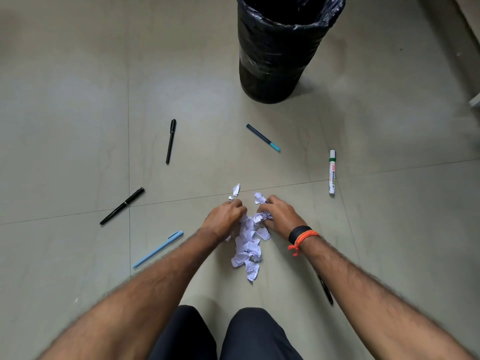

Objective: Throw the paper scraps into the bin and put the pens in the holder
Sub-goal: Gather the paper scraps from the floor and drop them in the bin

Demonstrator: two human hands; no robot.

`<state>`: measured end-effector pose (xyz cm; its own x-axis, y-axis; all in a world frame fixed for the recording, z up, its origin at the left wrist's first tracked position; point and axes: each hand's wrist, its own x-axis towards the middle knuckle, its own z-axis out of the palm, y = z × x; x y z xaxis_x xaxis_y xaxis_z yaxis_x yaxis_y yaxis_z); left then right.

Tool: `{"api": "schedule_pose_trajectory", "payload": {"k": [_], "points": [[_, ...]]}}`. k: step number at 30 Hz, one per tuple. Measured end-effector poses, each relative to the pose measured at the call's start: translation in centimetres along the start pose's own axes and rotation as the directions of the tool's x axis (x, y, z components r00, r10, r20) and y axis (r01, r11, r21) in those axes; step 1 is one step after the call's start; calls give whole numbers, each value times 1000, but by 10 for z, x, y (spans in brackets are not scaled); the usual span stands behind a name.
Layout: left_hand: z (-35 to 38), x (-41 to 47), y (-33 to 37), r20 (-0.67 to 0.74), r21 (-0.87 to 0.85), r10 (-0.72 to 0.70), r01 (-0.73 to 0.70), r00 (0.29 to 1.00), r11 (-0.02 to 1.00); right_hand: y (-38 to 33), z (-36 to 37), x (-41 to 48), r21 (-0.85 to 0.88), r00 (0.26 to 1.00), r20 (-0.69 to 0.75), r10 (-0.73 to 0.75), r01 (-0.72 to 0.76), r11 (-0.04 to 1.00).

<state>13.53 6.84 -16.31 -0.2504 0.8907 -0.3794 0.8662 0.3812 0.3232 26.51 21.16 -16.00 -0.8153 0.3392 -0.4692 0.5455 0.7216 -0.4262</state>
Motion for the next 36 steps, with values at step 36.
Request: {"api": "schedule_pose_trajectory", "payload": {"k": [36], "points": [[-375, 172, 1, -570, -652, -505, 18, 648, 758, -61, -391, 139, 279, 647, -748, 148, 104, 955]]}}
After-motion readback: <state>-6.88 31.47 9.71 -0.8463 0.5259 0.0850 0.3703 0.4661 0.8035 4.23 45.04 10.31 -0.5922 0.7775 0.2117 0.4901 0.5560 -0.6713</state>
